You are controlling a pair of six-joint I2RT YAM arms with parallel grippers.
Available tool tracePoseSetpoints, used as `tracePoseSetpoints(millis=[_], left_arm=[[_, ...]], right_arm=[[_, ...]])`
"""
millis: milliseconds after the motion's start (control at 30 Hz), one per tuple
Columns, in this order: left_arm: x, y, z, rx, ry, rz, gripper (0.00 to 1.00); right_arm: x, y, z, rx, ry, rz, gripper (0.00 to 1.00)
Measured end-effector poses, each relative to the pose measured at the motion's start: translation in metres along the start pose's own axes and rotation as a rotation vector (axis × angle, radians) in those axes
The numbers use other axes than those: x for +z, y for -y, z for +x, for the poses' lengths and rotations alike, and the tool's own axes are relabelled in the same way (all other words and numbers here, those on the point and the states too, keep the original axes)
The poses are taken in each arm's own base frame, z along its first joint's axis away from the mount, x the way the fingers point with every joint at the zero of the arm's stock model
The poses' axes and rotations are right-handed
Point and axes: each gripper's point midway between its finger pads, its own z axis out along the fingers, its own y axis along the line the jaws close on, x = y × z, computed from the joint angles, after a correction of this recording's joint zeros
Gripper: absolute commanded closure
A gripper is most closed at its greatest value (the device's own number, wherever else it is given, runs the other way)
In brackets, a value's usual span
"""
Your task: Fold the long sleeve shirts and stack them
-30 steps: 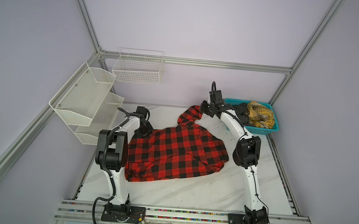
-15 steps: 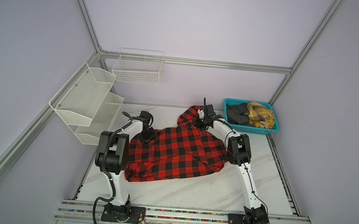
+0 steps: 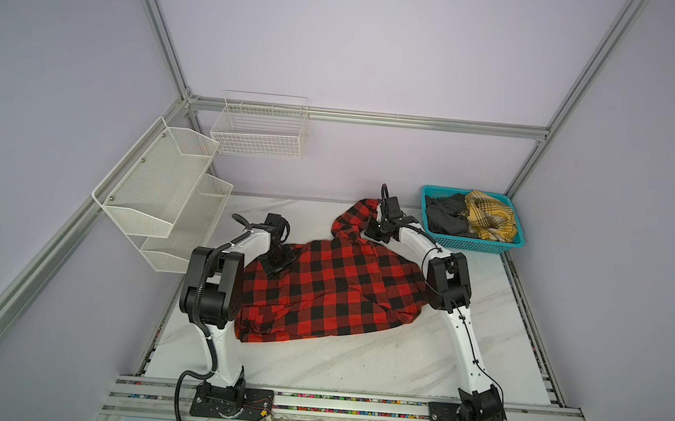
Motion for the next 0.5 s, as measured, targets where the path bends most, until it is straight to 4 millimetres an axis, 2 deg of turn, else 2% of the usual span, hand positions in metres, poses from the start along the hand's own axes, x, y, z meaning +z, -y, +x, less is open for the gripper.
tracePoseSetpoints(millis=[67,133,200,267,367,433,500], left_arm=[[0.003,-0.004,0.003,-0.001,-0.007,-0.011,0.7],[0.005,-0.006,0.005,-0.002,-0.012,-0.017,0.7],[0.005,-0.006,0.005,-0.002,-0.009,-0.014,0.69],[0.005,-0.005,0.004,-0.002,-0.008,-0.013,0.68],[0.004,-0.005,0.004,-0.002,-0.006,-0.01,0.68],[0.004,-0.004,0.004,-0.002,-0.005,-0.008,0.68],[0.004,-0.004,0.004,-0.001,-0.005,-0.007,0.68]], right_arm=[[-0.007,0.03,-0.019,0.038,0.042,0.064,0.88],[-0.012,0.05,-0.03,0.065,0.062,0.103,0.87],[-0.018,0.065,-0.04,0.074,0.077,0.127,0.83],[-0.023,0.068,-0.045,0.063,0.073,0.114,0.79],[-0.026,0.043,-0.042,-0.002,0.051,0.051,0.69],[-0.031,0.01,-0.038,-0.067,0.042,-0.004,0.57],[-0.035,-0.027,-0.034,-0.13,0.05,-0.07,0.49]])
